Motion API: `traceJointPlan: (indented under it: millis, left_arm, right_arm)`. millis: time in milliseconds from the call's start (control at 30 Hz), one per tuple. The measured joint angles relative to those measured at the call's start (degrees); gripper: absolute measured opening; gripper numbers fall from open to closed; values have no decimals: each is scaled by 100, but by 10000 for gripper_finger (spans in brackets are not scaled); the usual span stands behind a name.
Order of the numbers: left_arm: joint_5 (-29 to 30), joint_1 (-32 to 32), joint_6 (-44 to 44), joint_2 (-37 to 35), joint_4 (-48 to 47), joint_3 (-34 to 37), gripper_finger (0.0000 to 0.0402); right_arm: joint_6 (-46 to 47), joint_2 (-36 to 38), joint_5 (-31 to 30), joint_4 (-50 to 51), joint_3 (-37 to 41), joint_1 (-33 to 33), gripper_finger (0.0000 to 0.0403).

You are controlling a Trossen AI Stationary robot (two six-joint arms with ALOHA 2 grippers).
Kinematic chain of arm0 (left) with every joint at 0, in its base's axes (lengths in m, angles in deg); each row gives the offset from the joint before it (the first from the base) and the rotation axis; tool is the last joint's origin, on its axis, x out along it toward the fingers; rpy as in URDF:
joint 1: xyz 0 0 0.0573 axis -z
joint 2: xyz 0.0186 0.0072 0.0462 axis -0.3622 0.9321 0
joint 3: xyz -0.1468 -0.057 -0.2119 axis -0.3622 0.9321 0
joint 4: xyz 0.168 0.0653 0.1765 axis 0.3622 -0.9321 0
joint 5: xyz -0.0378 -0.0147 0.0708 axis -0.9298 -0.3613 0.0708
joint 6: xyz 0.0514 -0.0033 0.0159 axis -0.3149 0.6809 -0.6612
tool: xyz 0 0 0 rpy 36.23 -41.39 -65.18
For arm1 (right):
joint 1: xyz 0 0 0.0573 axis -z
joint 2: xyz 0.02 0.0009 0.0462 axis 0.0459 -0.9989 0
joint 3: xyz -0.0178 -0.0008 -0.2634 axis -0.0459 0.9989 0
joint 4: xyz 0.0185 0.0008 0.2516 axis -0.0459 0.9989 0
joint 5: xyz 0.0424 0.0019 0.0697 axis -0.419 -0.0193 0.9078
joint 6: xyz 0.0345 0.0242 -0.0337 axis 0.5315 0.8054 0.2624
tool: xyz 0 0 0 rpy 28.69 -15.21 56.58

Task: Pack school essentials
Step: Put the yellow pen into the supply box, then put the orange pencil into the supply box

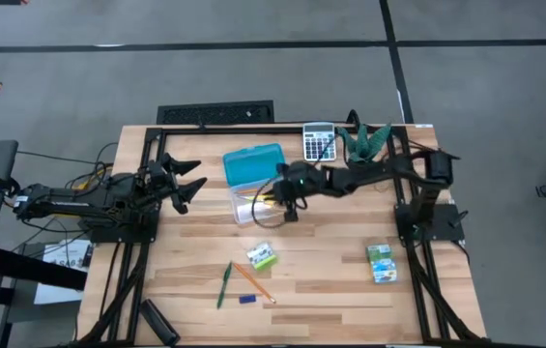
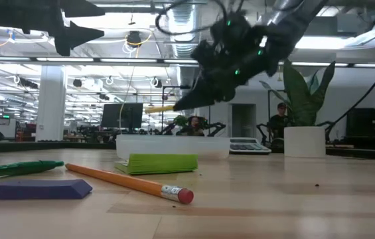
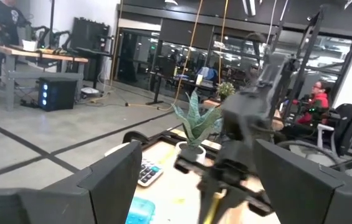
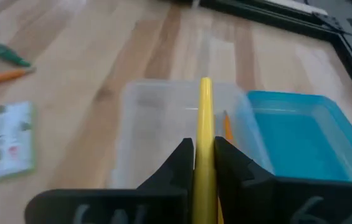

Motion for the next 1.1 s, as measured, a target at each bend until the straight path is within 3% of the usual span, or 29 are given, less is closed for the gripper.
traceJointPlan:
  millis: [167, 600, 933, 1100]
  left_arm:
    - [14, 1, -7, 0, -4, 0, 300]
    - [221, 0, -81, 0, -4, 0, 300]
    - [249, 0, -84, 0, -4, 0, 300]
    - [248, 0, -81, 0, -10, 0, 300]
  right_arm:
    - [127, -488, 430, -613, -3, 337, 48]
    - [435, -1119, 402, -1147, -4, 530, 62]
    - [856, -1066, 207, -1182, -5, 664, 146]
    - [1410, -656, 446, -1082, -4, 454, 183]
